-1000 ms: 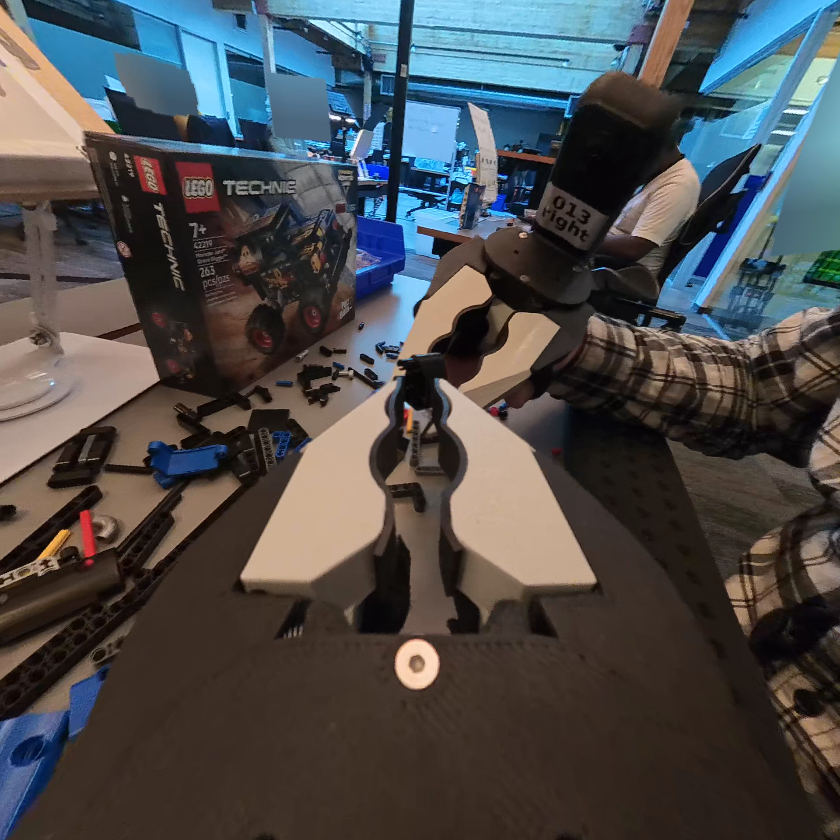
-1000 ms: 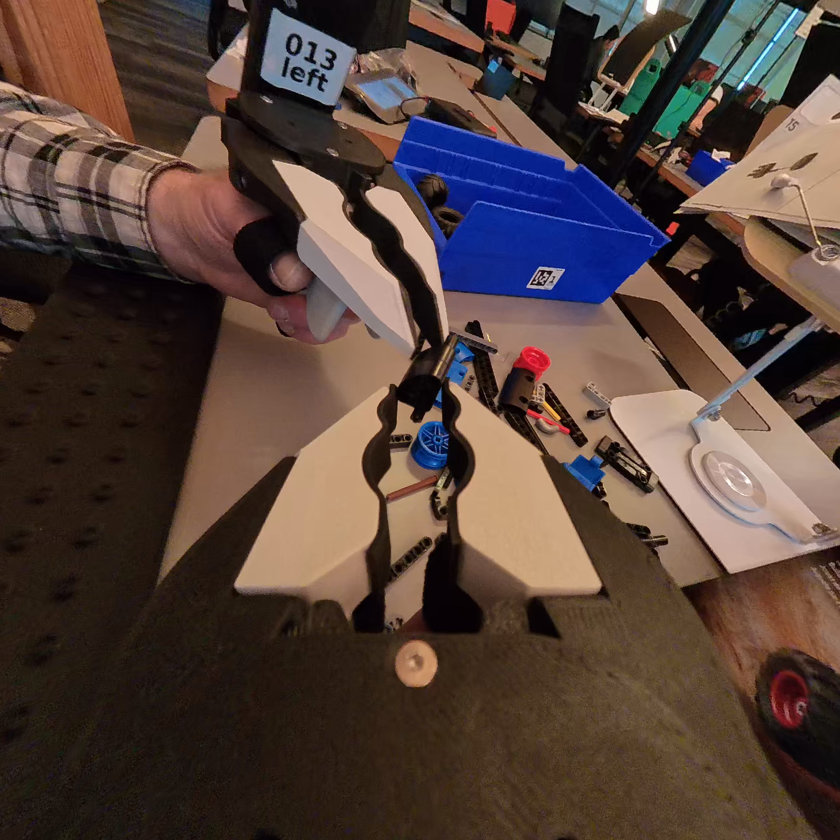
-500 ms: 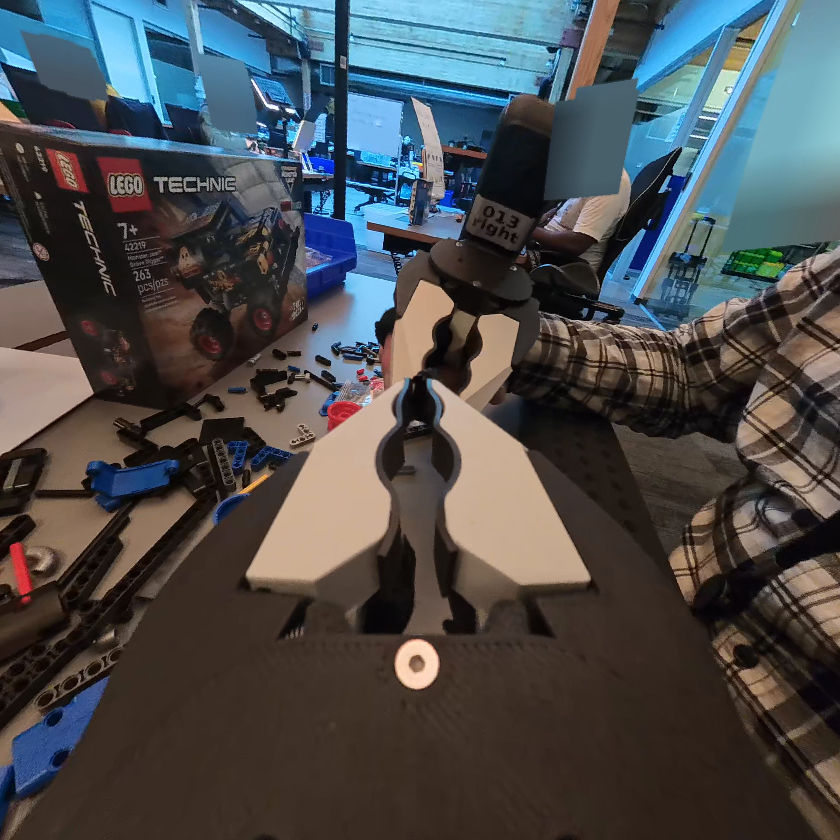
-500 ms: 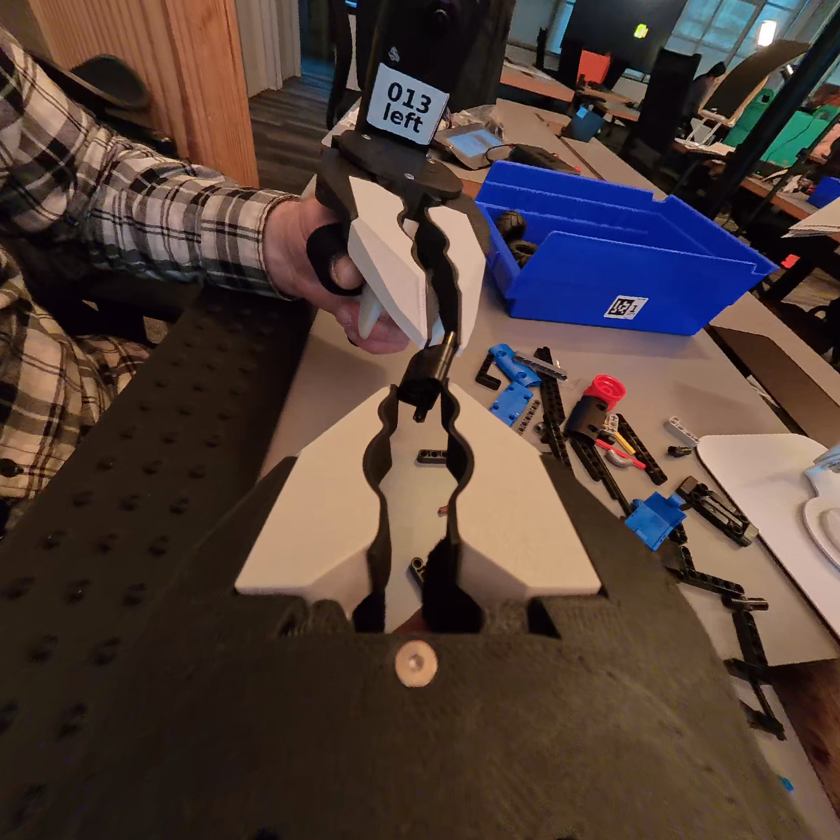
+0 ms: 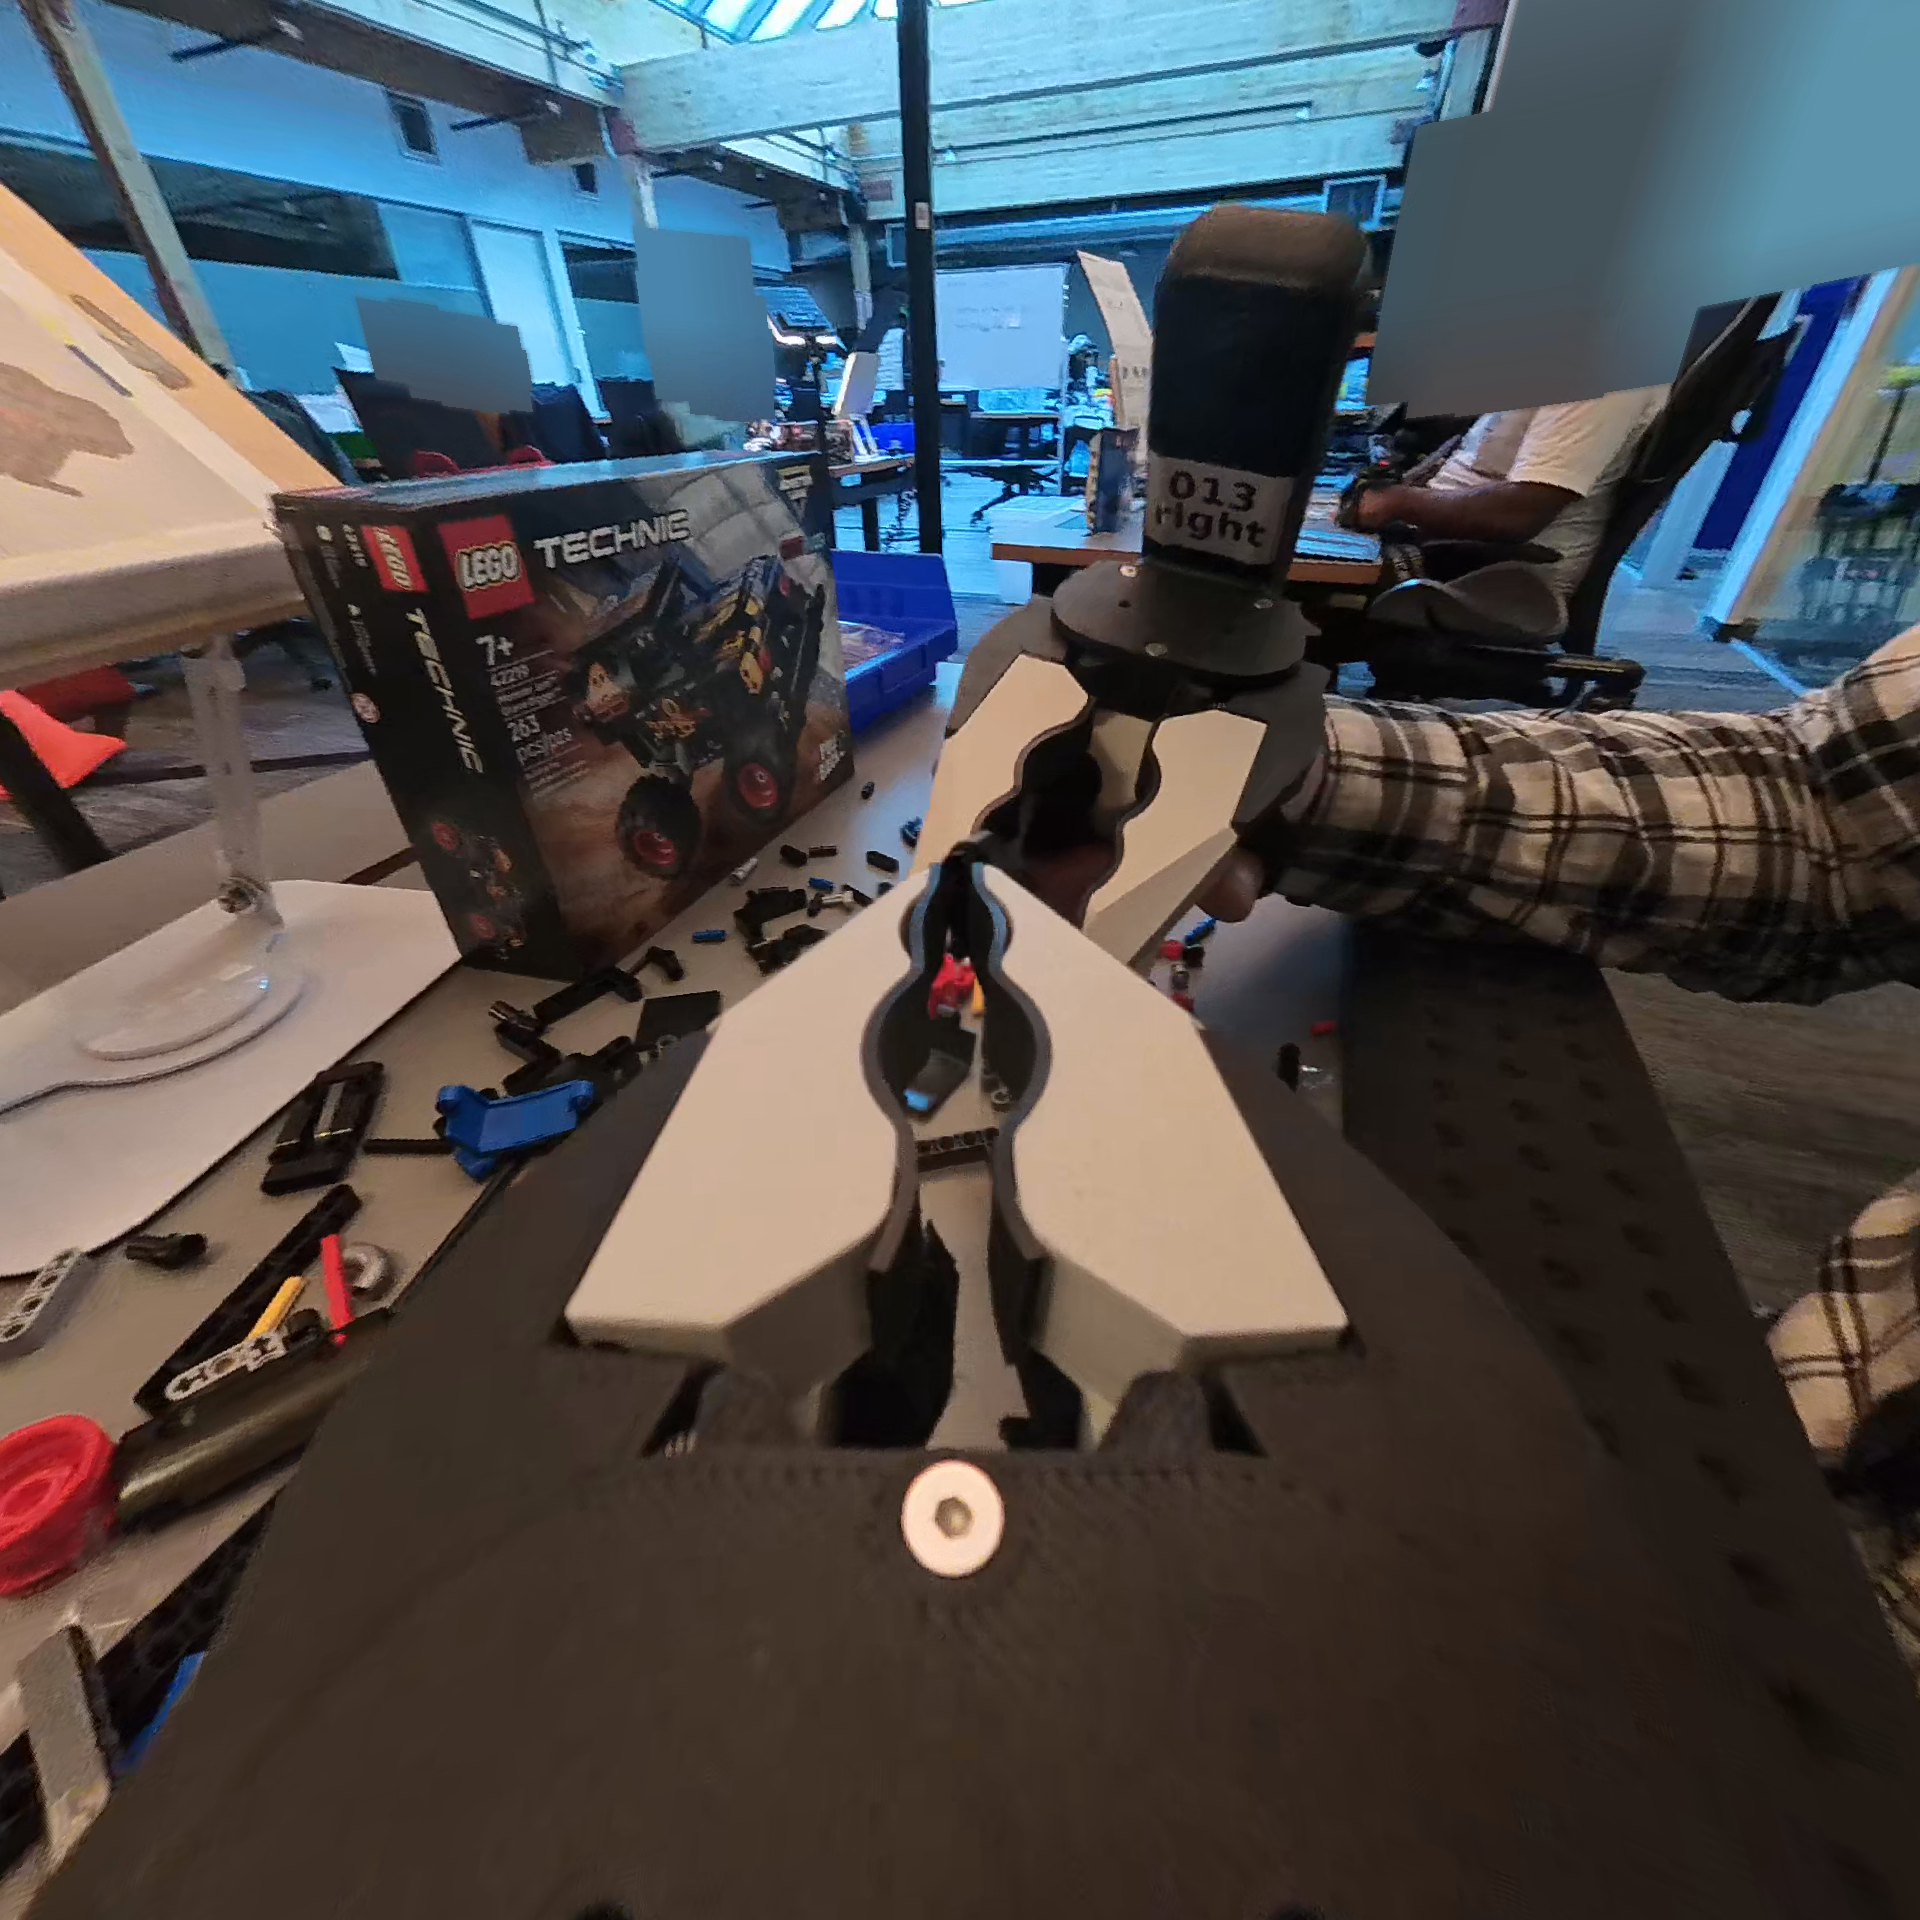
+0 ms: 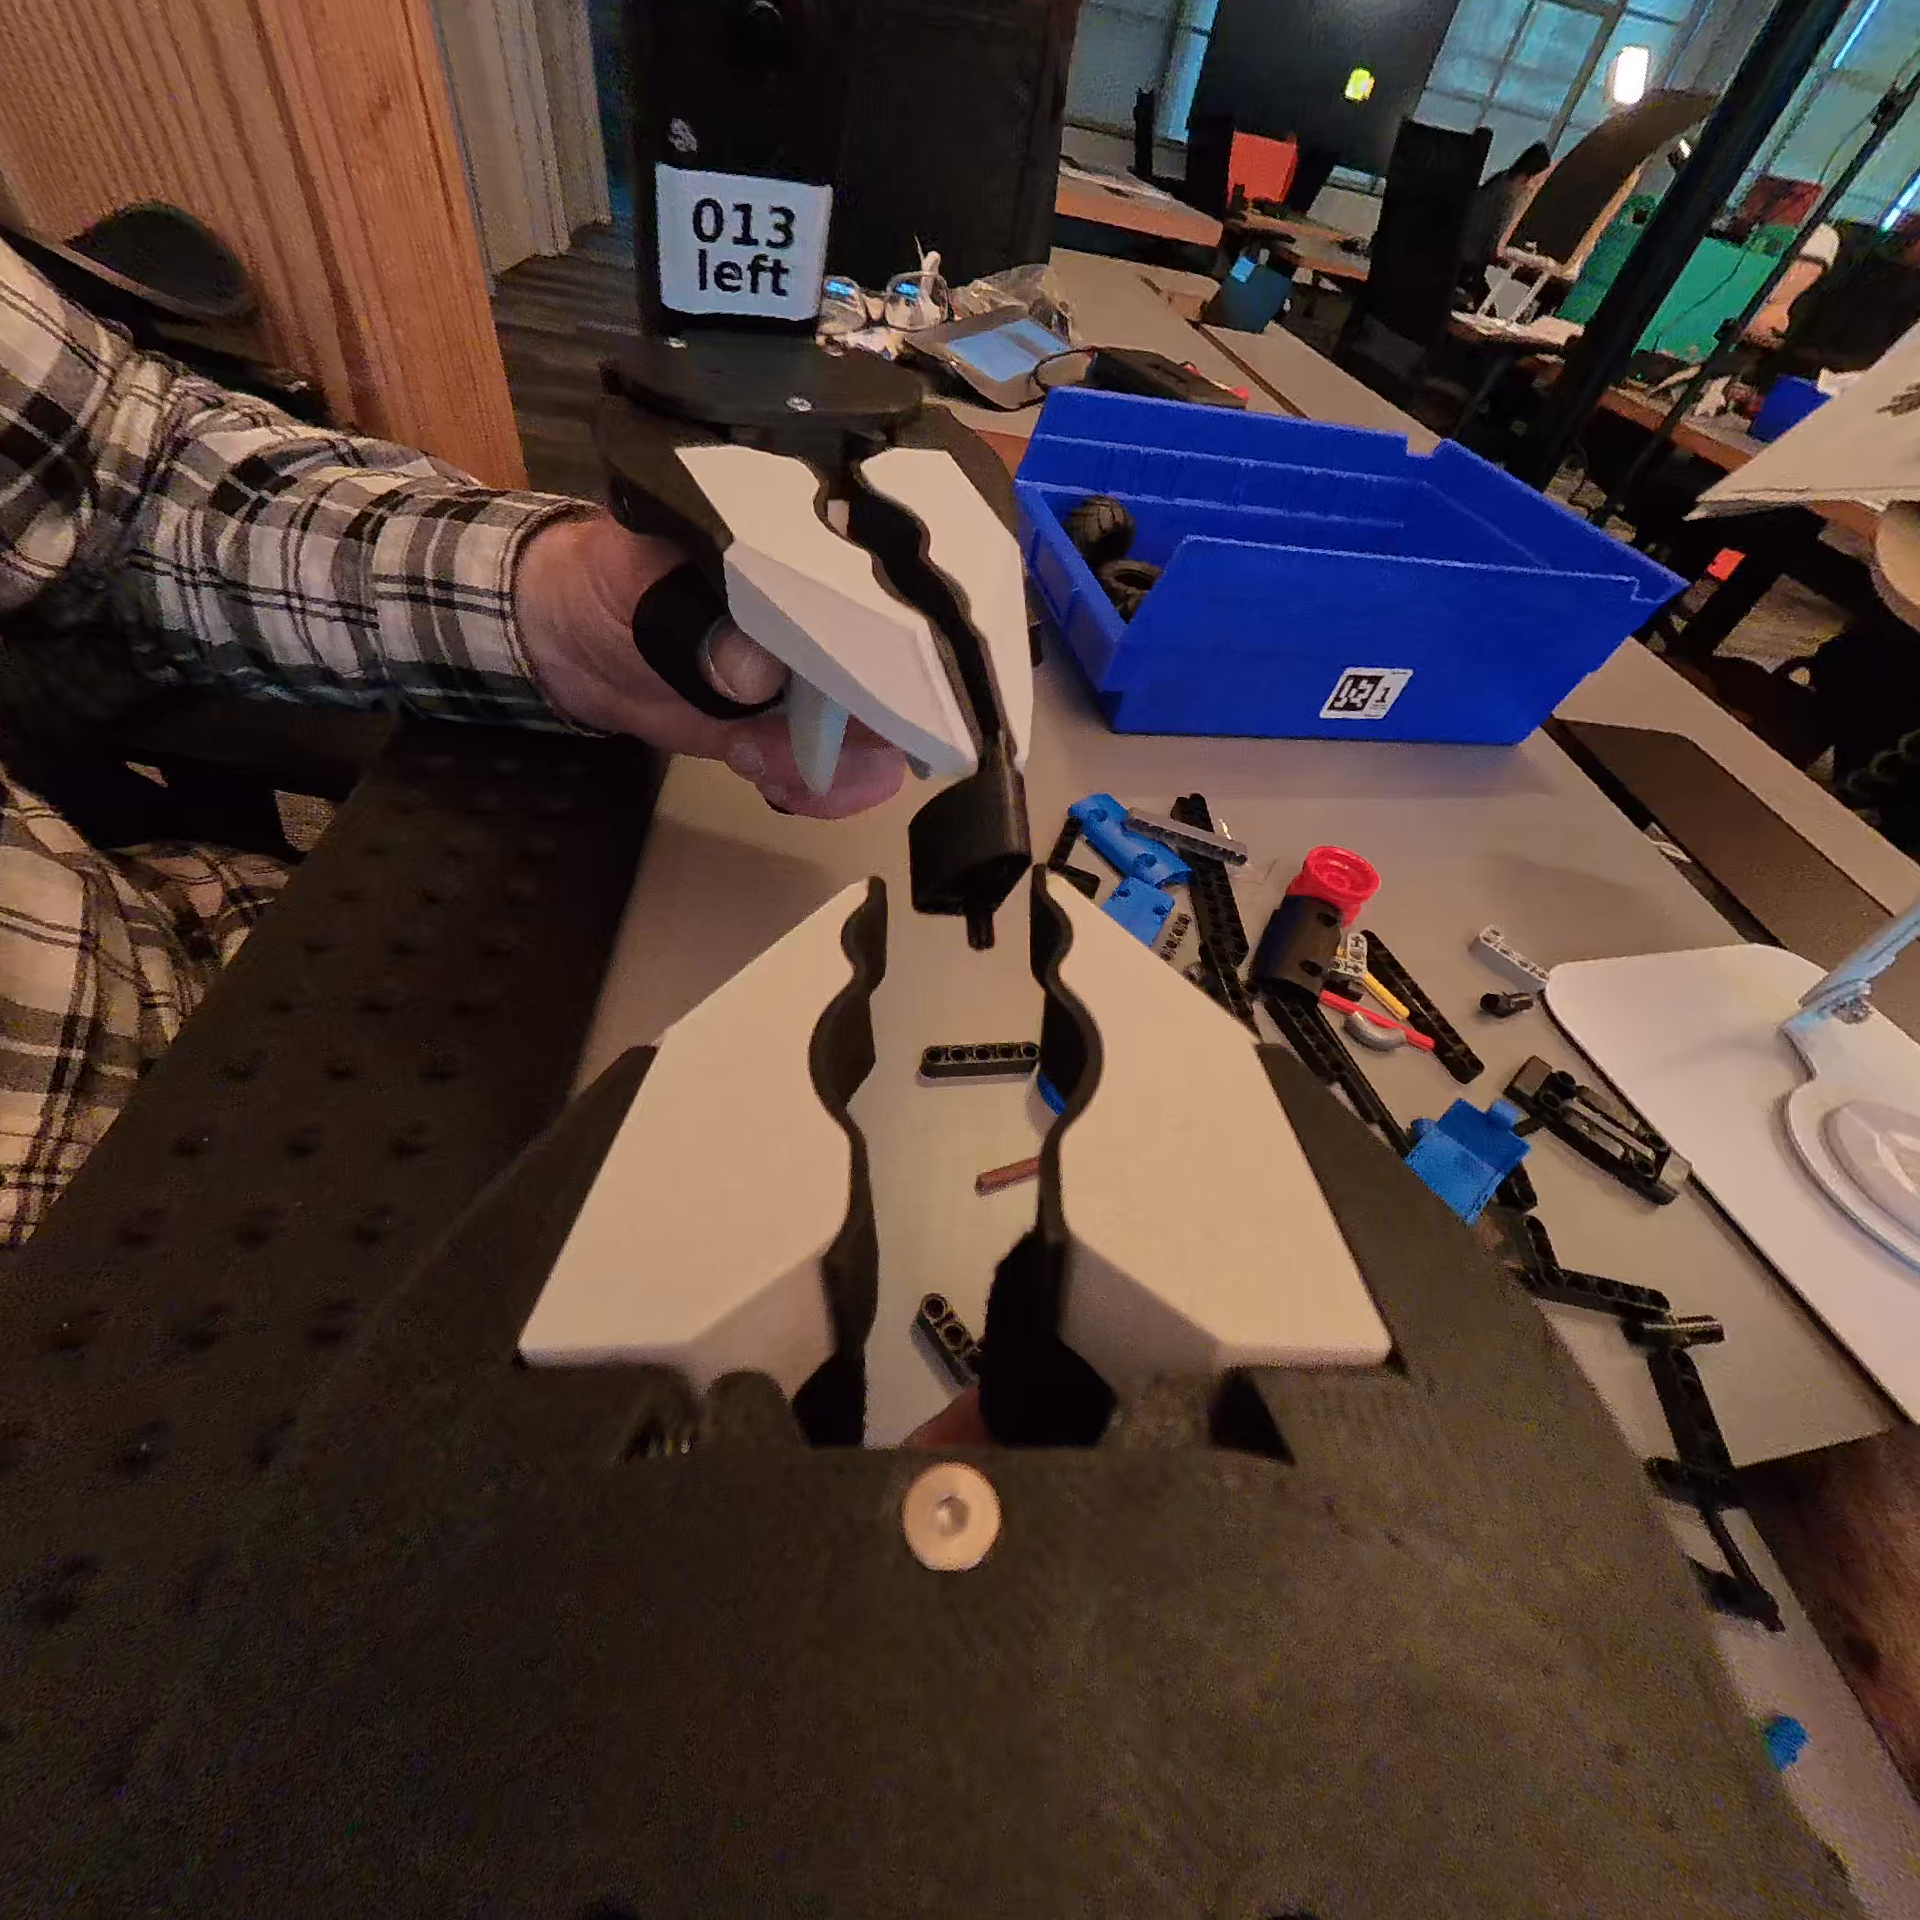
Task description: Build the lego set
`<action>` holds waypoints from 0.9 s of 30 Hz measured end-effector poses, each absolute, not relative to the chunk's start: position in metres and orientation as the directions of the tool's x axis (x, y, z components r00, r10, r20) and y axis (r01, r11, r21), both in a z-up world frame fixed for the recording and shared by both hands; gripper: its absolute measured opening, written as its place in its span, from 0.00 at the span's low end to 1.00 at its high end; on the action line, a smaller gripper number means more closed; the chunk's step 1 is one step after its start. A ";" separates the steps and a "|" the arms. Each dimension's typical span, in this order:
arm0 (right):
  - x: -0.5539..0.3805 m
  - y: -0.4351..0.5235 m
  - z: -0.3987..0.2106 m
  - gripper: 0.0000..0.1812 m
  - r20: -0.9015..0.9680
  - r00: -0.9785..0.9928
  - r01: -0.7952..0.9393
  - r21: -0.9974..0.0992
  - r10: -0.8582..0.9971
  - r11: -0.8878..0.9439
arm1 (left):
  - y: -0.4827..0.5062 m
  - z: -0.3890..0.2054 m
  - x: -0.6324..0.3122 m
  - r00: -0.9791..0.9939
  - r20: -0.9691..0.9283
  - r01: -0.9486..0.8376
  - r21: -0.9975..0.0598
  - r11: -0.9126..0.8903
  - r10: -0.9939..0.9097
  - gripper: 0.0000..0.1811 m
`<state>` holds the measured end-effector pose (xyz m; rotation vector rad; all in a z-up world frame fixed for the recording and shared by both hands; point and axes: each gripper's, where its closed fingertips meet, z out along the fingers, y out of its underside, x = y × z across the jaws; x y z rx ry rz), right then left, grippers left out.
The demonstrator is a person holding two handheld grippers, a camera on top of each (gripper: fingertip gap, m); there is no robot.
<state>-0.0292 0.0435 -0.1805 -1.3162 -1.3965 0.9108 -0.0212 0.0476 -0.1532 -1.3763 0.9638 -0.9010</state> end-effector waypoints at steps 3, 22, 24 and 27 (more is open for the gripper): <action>-0.027 0.051 -0.183 0.18 0.138 0.097 0.284 -0.953 0.986 0.105 | 0.056 -0.147 -0.030 0.437 -0.054 -0.025 -0.999 0.048 -0.898 0.00; -0.032 0.071 -0.154 0.09 -0.022 0.335 0.184 -0.979 0.942 -0.088 | 0.062 -0.146 -0.025 0.594 -0.435 -0.309 -0.900 0.308 -0.677 0.00; -0.032 0.071 -0.155 0.09 -0.037 0.323 0.175 -0.980 0.946 -0.098 | 0.062 -0.147 -0.024 0.587 -0.396 -0.280 -0.918 0.282 -0.706 0.00; -0.032 0.071 -0.157 0.08 -0.044 0.305 0.168 -0.981 0.951 -0.099 | 0.058 -0.149 -0.022 0.564 -0.346 -0.240 -0.938 0.252 -0.750 0.01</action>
